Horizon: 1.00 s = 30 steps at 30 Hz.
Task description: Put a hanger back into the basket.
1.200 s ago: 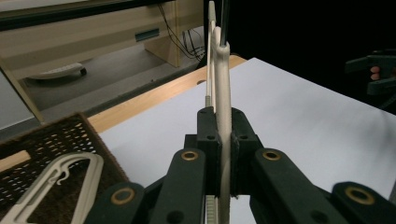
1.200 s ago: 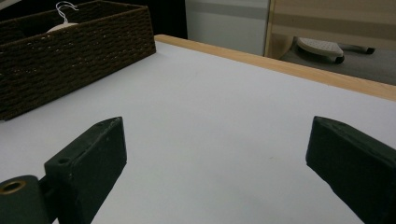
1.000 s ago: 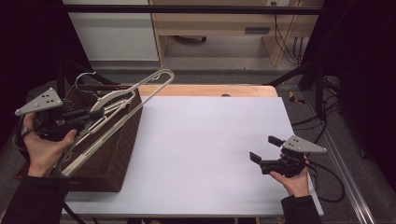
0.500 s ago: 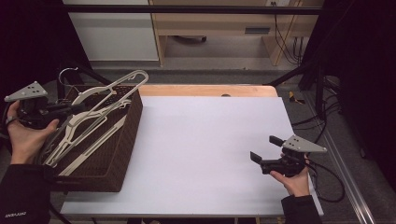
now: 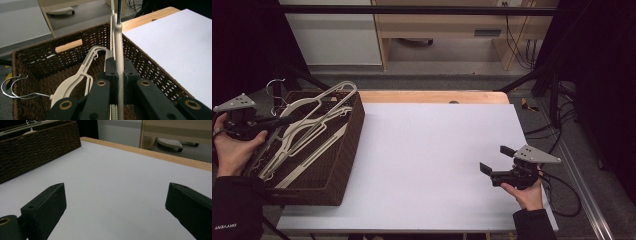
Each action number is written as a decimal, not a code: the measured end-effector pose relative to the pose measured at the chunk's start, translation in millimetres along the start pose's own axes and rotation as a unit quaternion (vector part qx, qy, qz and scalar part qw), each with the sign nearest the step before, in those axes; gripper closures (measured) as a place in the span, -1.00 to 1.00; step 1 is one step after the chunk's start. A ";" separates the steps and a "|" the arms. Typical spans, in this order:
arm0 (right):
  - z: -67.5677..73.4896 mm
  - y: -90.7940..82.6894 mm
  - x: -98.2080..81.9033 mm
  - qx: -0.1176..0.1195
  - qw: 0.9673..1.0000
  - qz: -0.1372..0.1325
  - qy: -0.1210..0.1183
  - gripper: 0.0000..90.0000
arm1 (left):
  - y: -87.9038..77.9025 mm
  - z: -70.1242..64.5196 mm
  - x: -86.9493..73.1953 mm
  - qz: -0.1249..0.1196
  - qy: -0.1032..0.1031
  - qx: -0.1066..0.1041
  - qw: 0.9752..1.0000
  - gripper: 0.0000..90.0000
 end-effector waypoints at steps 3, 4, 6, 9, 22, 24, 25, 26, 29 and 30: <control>0.2 0.3 -0.1 0.001 1.000 0.001 0.000 -0.92 | 4.6 1.3 -2.8 0.011 -0.003 0.003 1.000 0.90; 0.3 0.2 0.0 0.001 1.000 0.000 0.000 -0.92 | 6.7 1.0 -4.0 0.016 -0.003 0.002 1.000 0.90; 0.4 -0.1 0.1 0.002 1.000 0.000 0.001 -0.92 | 10.9 0.2 -7.2 0.030 -0.002 0.001 1.000 0.90; 0.0 -0.2 0.2 0.000 1.000 0.000 0.000 -0.92 | 15.4 -1.0 -13.5 0.057 0.005 0.000 0.998 0.90; 0.6 0.4 -0.3 0.003 1.000 0.003 -0.001 -0.91 | 43.3 -11.9 -45.1 0.123 -0.006 -0.036 0.992 0.88; 0.8 1.2 -0.3 0.002 1.000 0.002 0.000 -0.92 | 50.3 -12.9 -54.7 0.131 -0.017 -0.040 0.990 0.86; 0.9 1.3 -0.4 0.002 1.000 0.003 -0.001 -0.92 | 52.2 -12.8 -58.3 0.135 -0.022 -0.039 0.990 0.86; 1.0 1.5 -0.5 0.002 1.000 0.003 -0.001 -0.92 | 53.6 -11.8 -62.8 0.136 -0.028 -0.036 0.990 0.85; 1.4 2.5 -0.7 0.003 1.000 0.003 0.000 -0.92 | 51.8 -5.7 -70.8 0.123 -0.056 -0.028 0.990 0.78; 1.4 2.9 -0.8 0.003 1.000 0.003 0.000 -0.91 | 51.1 -5.1 -72.3 0.125 -0.062 -0.023 0.990 0.74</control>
Point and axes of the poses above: each handheld gripper's, and its own axes: y roughly forward along the jaws, x roughly out of its top, z roughly to its left, the point moved 6 cm from there along y, roughly forward along the jaws, and after that the axes turned 6 degrees about y, right-handed, at the moved point
